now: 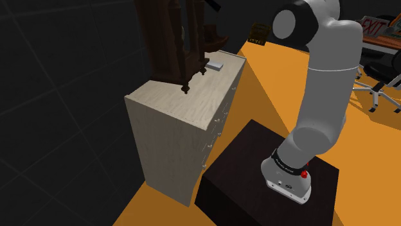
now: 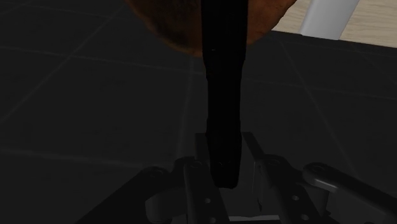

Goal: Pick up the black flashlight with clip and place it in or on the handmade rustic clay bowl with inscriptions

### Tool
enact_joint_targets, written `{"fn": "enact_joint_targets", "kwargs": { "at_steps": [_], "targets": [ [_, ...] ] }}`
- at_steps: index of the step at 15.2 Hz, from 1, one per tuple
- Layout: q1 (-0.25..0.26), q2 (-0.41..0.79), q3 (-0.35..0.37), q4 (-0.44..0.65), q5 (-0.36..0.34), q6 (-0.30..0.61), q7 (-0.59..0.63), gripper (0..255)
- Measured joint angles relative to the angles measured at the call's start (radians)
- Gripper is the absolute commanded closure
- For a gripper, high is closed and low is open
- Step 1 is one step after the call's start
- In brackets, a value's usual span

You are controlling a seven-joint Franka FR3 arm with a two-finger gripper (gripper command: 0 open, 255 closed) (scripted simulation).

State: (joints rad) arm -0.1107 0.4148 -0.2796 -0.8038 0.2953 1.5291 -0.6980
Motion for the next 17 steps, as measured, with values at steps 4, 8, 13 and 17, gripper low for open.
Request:
{"fn": "enact_joint_targets", "kwargs": {
  "at_steps": [4, 8, 13, 17],
  "targets": [
    [-0.008, -0.044, -0.006, -0.007, -0.003, -0.041, -0.01, 255],
    [0.009, -0.131, -0.013, -0.137, -0.024, 0.002, -0.028, 255],
    [0.034, -0.204, -0.012, -0.315, -0.05, 0.108, -0.041, 255],
    [0.051, -0.25, -0.009, -0.437, -0.067, 0.186, -0.046, 255]
  ]
}}
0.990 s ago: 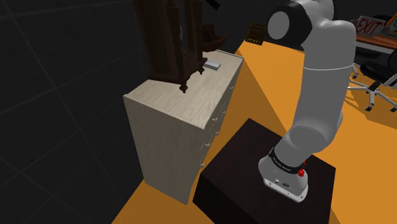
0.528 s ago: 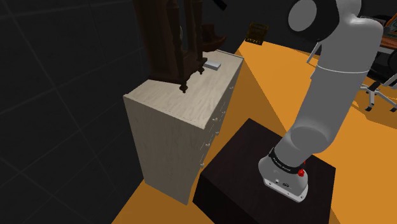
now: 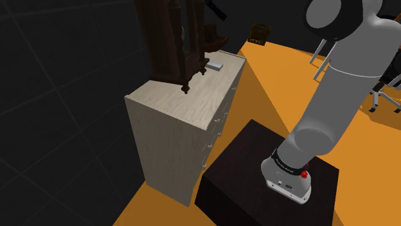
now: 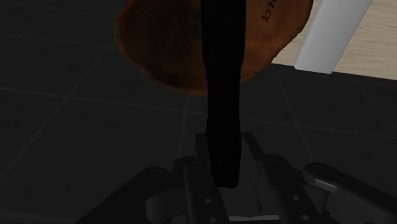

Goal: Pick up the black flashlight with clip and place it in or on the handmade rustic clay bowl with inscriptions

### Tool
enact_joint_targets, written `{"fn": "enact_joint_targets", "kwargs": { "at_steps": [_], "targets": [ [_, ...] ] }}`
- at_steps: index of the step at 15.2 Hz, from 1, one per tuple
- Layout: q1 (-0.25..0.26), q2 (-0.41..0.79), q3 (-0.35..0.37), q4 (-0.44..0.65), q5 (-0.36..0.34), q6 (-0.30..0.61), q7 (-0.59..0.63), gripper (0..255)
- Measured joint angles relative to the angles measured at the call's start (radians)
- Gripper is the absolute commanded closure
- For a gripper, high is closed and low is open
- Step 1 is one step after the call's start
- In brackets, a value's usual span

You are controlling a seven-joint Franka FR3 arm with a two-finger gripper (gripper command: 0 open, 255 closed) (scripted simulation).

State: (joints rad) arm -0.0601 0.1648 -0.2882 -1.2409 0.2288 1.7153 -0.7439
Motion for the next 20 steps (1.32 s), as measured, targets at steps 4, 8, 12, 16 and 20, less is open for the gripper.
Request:
{"fn": "enact_joint_targets", "kwargs": {
  "at_steps": [4, 8, 12, 16, 20],
  "targets": [
    [0.011, -0.033, 0.004, -0.097, -0.011, 0.066, -0.003, 255],
    [0.013, -0.045, 0.004, -0.151, -0.013, 0.108, -0.011, 255],
    [0.013, -0.047, 0.004, -0.156, -0.013, 0.111, -0.011, 255],
    [0.013, -0.047, 0.004, -0.156, -0.014, 0.111, -0.011, 0],
    [0.013, -0.047, 0.004, -0.144, -0.014, 0.099, -0.008, 0]
  ]
}}
